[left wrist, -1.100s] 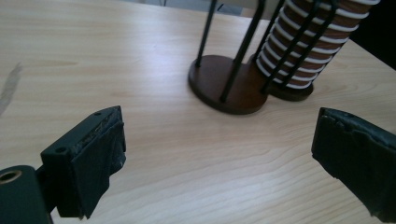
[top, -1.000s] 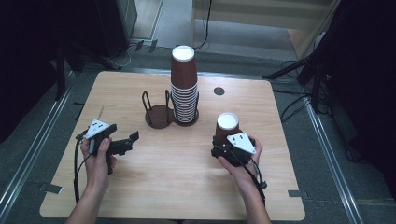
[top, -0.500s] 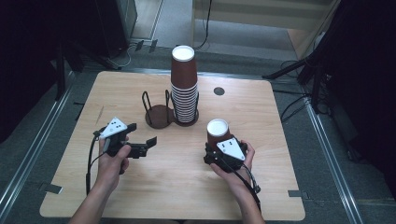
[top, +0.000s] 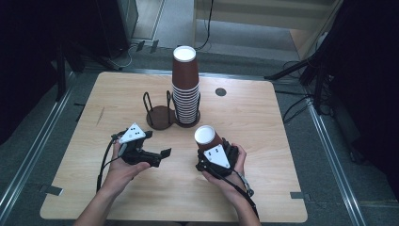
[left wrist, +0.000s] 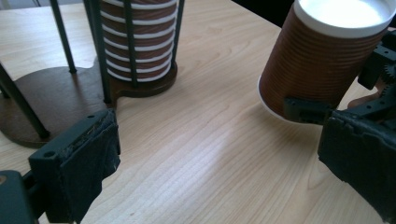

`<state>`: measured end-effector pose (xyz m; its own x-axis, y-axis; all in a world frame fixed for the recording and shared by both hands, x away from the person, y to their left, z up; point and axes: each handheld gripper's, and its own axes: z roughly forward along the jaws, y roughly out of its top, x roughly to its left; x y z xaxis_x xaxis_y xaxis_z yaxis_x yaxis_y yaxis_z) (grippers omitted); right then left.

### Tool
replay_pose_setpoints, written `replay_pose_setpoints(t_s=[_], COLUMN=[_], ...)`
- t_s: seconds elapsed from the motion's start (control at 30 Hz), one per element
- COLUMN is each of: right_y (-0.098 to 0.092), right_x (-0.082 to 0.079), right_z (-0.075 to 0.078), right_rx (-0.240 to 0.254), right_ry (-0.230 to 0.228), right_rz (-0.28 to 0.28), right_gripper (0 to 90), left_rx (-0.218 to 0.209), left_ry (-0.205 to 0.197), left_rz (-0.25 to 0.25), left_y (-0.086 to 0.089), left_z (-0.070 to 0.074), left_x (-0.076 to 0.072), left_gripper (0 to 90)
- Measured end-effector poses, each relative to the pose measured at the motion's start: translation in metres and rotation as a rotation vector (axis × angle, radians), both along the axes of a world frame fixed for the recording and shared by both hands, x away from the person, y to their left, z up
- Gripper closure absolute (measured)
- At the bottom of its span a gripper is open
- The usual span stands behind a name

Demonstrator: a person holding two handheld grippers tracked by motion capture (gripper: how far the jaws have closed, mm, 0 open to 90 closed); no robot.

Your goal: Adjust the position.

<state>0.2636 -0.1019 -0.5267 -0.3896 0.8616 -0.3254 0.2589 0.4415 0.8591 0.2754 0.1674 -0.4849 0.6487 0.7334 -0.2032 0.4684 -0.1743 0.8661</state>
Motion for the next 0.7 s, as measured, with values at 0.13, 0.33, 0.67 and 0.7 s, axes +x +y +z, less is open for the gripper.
replay_pose_setpoints(t_s=[0.13,0.33,0.67,0.7], right_y=[0.004,0.012,0.025,0.026], right_x=[-0.003,-0.007,-0.014,-0.014], right_z=[-0.002,-0.008,-0.016,-0.016], right_rx=[-0.024,-0.093,-0.202,-0.213], right_ry=[-0.008,-0.035,-0.108,-0.11], right_rz=[0.012,0.024,0.067,0.073], right_gripper=[10.2,10.1,10.1,10.2], left_rx=[-0.003,0.002,0.016,0.016], left_ry=[-0.006,-0.016,-0.013,-0.013], left_rz=[-0.023,-0.066,-0.15,-0.159], left_y=[-0.001,-0.005,-0.018,-0.019], left_z=[0.0,0.001,0.002,0.002], left_x=[-0.001,-0.002,-0.008,-0.009], left_gripper=[0.0,0.0,0.3,0.3])
